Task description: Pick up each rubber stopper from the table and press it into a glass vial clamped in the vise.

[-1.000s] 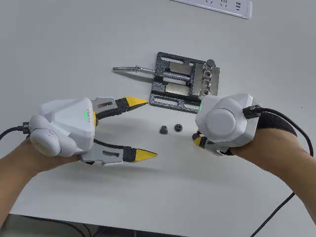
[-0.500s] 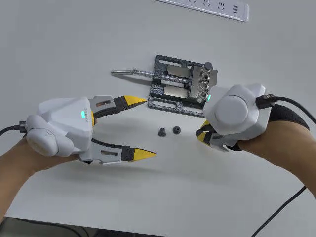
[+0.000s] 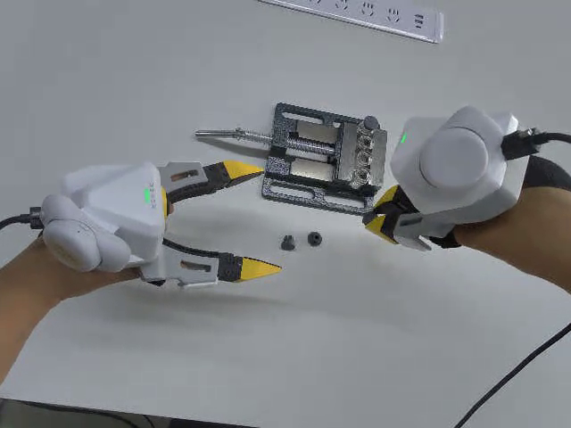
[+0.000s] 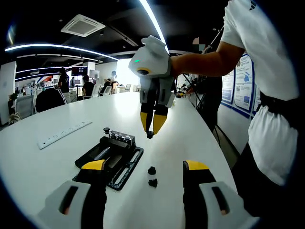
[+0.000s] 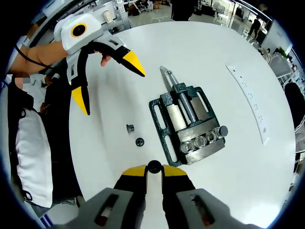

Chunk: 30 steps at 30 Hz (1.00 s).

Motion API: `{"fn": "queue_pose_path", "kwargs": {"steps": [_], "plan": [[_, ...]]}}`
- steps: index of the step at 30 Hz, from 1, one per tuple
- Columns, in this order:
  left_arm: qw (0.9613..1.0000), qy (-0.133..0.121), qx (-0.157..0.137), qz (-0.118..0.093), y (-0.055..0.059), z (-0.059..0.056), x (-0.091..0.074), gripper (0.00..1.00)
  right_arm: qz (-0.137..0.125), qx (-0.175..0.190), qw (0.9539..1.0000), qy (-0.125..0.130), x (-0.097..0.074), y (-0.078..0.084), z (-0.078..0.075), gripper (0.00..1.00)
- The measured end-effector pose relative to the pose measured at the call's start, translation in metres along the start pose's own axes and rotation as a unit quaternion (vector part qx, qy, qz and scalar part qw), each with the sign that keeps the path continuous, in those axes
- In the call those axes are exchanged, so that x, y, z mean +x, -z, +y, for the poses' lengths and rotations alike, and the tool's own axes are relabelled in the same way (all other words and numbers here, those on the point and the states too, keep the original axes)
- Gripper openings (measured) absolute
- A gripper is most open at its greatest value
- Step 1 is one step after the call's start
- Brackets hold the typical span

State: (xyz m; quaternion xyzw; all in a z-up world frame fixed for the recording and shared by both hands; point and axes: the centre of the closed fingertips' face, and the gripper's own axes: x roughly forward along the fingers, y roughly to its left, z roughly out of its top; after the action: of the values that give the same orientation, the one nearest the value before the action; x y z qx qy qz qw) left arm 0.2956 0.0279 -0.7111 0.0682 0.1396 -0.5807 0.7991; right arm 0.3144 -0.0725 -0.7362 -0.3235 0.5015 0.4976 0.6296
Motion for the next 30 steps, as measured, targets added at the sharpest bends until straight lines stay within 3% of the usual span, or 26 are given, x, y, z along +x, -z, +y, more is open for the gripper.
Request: {"fn": "queue_pose_path", "kwargs": {"steps": [14,30], "plan": [[0.9999,0.001,0.01,-0.002,-0.004,0.017,0.004,0.63,-0.012,0.004,0.9999,0.009,-0.018,-0.016,-0.031,0.11],[0.9998,0.003,0.018,-0.004,-0.008,0.036,0.007,0.63,-0.012,0.01,0.9998,0.012,-0.016,-0.029,-0.06,0.11]]}}
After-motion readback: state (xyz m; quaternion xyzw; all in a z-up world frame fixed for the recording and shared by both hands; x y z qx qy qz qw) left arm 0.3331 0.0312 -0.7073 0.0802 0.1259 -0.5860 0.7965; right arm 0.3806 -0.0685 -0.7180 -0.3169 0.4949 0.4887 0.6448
